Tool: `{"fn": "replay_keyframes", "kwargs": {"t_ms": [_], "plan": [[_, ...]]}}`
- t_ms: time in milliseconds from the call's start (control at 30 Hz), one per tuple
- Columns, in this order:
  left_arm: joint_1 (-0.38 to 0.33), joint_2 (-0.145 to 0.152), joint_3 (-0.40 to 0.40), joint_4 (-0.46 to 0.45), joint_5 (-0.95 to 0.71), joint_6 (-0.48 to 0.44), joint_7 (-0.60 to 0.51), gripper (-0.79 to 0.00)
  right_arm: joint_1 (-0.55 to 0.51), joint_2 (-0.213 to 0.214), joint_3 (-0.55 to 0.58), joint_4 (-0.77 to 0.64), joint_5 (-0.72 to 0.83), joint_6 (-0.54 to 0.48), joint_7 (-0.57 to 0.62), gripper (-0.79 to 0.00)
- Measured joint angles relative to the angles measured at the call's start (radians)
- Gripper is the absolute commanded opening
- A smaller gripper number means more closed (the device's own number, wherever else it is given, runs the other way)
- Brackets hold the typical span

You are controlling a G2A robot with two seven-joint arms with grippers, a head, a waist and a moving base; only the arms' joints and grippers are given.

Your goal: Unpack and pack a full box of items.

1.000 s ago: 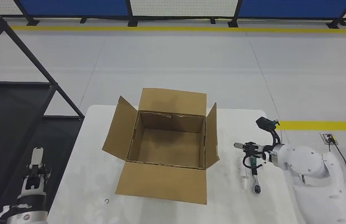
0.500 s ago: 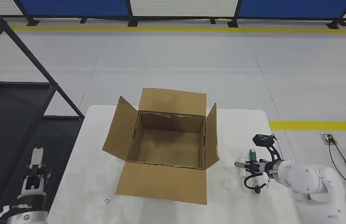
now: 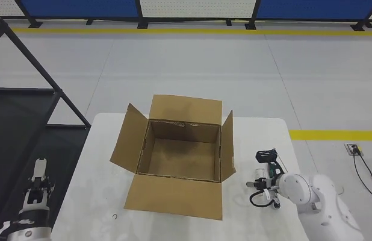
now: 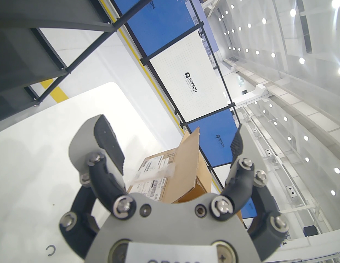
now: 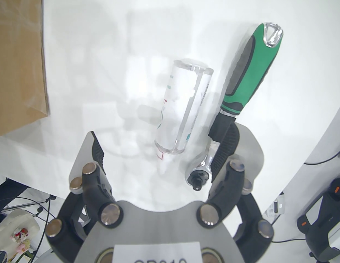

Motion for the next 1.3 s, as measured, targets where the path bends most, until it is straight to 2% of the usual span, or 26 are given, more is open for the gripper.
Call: {"fn": "replay_keyframes", "kwargs": {"t_ms": [67, 167, 200, 267, 300, 567, 667, 700, 733, 900, 1000, 1167, 1300], "plan": [[0.000, 0.000, 0.000, 0.000, 0.000, 0.000, 0.000, 0.000, 0.016, -0.002, -0.016, 0.026, -0.002, 0.002, 0.001, -0.022], [0.000, 0.000, 0.000, 0.000, 0.000, 0.000, 0.000, 0.000, 0.036, -0.005, -0.030, 0.063, 0.005, 0.002, -0.003, -0.188], [0.000, 0.000, 0.000, 0.000, 0.000, 0.000, 0.000, 0.000, 0.040, -0.005, -0.033, 0.071, 0.008, 0.001, -0.004, -0.274], [0.000, 0.000, 0.000, 0.000, 0.000, 0.000, 0.000, 0.000, 0.048, -0.006, -0.038, 0.086, 0.014, -0.002, -0.006, -0.372], [0.000, 0.000, 0.000, 0.000, 0.000, 0.000, 0.000, 0.000, 0.050, -0.006, -0.039, 0.090, 0.015, -0.002, -0.007, -0.397], [0.000, 0.000, 0.000, 0.000, 0.000, 0.000, 0.000, 0.000, 0.070, -0.007, -0.051, 0.137, 0.022, 0.001, -0.008, -0.446], [0.000, 0.000, 0.000, 0.000, 0.000, 0.000, 0.000, 0.000, 0.081, -0.009, -0.058, 0.155, 0.022, 0.007, -0.008, -0.576], [0.000, 0.000, 0.000, 0.000, 0.000, 0.000, 0.000, 0.000, 0.084, -0.009, -0.060, 0.159, 0.023, 0.007, -0.008, -0.733], [0.000, 0.000, 0.000, 0.000, 0.000, 0.000, 0.000, 0.000, 0.087, -0.009, -0.062, 0.162, 0.024, 0.008, -0.008, -0.785], [0.000, 0.000, 0.000, 0.000, 0.000, 0.000, 0.000, 0.000, 0.088, -0.004, -0.035, 0.117, 0.039, 0.006, -0.014, -0.785], [0.000, 0.000, 0.000, 0.000, 0.000, 0.000, 0.000, 0.000, 0.068, 0.005, 0.014, 0.013, 0.030, 0.026, -0.017, -0.785], [0.000, 0.000, 0.000, 0.000, 0.000, 0.000, 0.000, 0.000, 0.015, 0.020, 0.113, -0.291, 0.016, 0.065, -0.012, -0.785], [0.000, 0.000, 0.000, 0.000, 0.000, 0.000, 0.000, 0.000, 0.011, 0.025, 0.144, -0.524, 0.028, 0.052, -0.012, -0.785]]}}
